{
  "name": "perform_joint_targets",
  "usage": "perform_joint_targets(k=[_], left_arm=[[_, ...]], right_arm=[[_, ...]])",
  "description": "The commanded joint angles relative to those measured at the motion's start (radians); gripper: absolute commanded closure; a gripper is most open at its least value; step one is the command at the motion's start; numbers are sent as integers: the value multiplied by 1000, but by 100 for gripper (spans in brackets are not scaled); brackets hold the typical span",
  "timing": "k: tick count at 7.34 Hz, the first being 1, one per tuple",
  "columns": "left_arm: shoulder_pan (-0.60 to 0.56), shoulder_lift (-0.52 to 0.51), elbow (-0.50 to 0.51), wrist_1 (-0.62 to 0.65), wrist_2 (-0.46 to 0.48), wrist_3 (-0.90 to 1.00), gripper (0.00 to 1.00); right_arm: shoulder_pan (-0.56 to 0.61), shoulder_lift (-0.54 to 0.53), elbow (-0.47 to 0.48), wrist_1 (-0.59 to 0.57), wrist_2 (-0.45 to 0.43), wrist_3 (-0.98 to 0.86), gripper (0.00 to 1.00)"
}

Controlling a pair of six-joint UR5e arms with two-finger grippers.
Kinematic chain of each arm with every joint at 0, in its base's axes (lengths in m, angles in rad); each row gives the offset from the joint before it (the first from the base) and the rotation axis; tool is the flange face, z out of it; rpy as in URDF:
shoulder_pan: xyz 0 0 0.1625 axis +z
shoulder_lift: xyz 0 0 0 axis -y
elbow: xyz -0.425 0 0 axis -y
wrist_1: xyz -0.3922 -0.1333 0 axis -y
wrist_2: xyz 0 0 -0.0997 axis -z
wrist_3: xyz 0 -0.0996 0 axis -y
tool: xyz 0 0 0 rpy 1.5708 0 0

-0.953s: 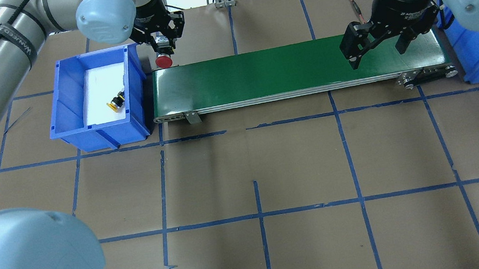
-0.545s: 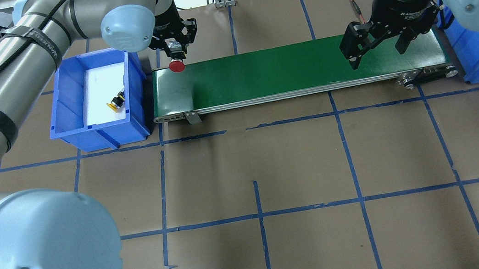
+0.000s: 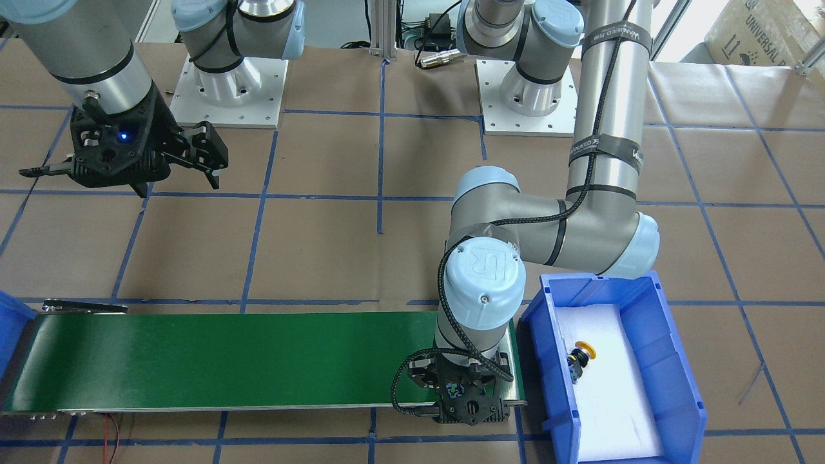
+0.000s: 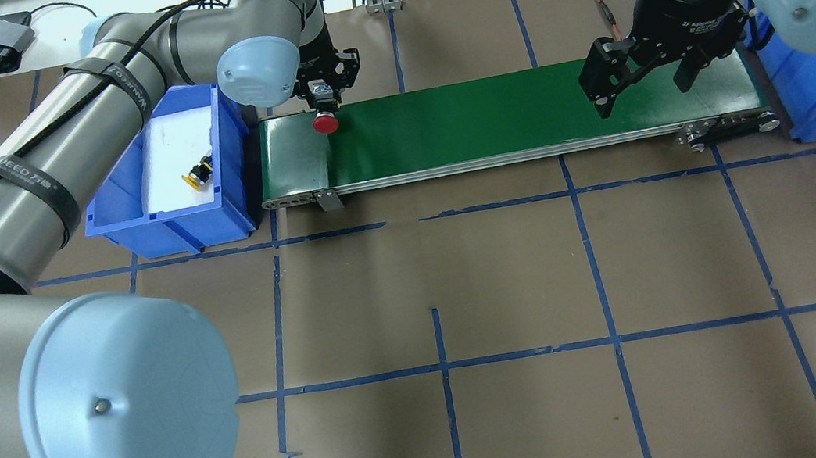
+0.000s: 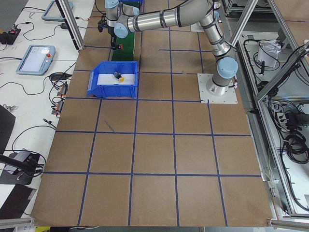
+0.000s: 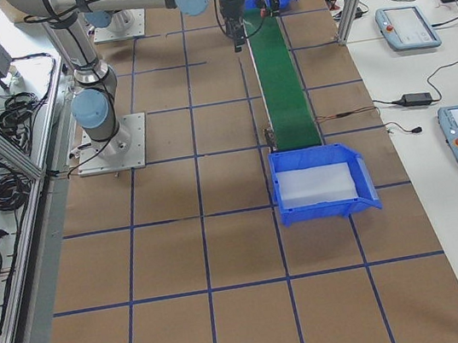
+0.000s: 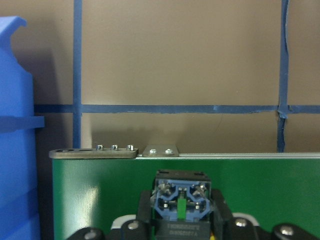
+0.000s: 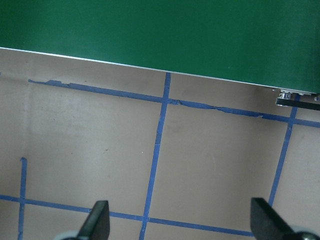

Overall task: Transport two buttons from left to right
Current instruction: 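Lower the button onto the green belt and open the left gripper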

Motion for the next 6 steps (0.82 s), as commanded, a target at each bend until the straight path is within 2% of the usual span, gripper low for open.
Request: perform_joint_targets(k=[1, 3, 5, 6], left_arm=[[-3, -21, -1, 42, 8, -1, 2], [16, 19, 8, 22, 5, 17, 0], [64, 94, 34, -144, 12, 50, 0], [94, 161, 40, -228, 53, 97, 0]], right_arm=[[0, 2, 1, 0, 0, 0, 0], [0, 2, 1, 0, 0, -6, 0], [0, 0, 1, 0, 0, -6, 0], [0, 2, 1, 0, 0, -6, 0]])
